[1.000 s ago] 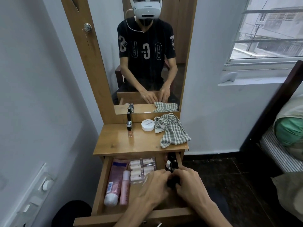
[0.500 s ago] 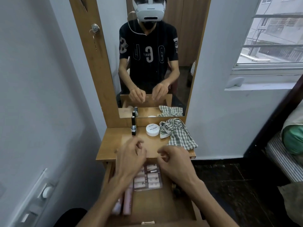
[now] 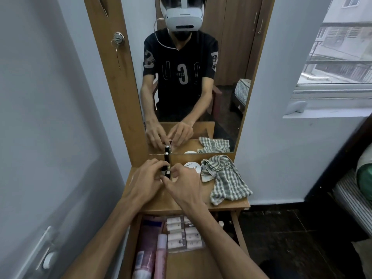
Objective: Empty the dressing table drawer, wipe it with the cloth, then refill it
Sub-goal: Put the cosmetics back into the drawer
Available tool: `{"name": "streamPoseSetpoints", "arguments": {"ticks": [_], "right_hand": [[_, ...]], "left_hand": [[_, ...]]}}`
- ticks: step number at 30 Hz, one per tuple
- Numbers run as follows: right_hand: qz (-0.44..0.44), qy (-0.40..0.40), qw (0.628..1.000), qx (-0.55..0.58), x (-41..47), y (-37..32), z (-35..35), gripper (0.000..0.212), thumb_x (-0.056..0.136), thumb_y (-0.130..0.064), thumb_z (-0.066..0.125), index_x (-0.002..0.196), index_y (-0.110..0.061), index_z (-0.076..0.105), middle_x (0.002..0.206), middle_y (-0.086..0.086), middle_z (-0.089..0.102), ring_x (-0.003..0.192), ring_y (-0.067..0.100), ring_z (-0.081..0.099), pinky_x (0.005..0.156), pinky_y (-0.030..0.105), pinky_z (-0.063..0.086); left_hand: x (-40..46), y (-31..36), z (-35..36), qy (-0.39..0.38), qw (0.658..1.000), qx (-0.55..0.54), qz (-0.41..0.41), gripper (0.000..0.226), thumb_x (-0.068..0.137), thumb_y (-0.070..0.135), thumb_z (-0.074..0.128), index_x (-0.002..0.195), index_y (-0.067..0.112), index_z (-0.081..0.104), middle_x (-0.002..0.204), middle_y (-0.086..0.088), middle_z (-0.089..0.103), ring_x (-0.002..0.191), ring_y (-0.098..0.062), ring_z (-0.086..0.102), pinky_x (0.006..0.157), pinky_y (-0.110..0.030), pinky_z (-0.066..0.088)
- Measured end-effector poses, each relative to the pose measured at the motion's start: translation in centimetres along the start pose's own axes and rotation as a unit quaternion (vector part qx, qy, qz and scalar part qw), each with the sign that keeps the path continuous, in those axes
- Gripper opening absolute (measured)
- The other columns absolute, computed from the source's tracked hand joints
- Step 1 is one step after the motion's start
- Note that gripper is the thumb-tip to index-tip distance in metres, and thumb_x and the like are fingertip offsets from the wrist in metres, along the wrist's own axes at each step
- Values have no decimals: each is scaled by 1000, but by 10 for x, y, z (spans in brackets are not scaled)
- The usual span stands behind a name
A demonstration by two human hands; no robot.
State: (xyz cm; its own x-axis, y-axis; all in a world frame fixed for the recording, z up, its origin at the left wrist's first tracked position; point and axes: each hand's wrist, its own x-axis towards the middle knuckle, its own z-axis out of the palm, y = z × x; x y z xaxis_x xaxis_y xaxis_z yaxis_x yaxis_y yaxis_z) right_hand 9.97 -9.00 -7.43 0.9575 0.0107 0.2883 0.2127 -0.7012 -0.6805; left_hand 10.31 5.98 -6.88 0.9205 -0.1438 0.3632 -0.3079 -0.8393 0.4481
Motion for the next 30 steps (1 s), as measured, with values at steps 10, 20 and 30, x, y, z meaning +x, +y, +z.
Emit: {"name": "streamPoseSetpoints", "arguments": {"ticks": [10, 20, 30], "right_hand": [[-25, 16, 999, 25, -21, 8, -18, 22, 85, -44, 77, 98, -26, 80, 90, -10, 78, 76, 8, 71, 73, 28, 55], [-18, -71, 996, 55, -99, 53, -112, 22, 84, -26, 84, 105, -28, 77, 87, -17, 73, 84, -2, 68, 77, 18, 60], [2, -173, 979, -105, -162, 99, -139, 19, 80, -35, 76, 98, -36, 80, 82, -26, 63, 78, -5, 61, 67, 8, 45]], "left_hand": [[-23, 8, 0, 37, 999, -6, 6, 19, 85, 19, 72, 102, 25, 69, 98, 14, 64, 92, -9, 58, 79, -32, 50], [-90, 82, 11, 17, 995, -69, 70, 12, 80, 28, 75, 86, 28, 64, 83, 18, 60, 79, -3, 58, 66, -17, 47], [-146, 128, 66, -114, 988, -78, 64, 26, 77, 48, 64, 90, 26, 68, 85, 13, 65, 80, -4, 57, 69, -23, 47]]}}
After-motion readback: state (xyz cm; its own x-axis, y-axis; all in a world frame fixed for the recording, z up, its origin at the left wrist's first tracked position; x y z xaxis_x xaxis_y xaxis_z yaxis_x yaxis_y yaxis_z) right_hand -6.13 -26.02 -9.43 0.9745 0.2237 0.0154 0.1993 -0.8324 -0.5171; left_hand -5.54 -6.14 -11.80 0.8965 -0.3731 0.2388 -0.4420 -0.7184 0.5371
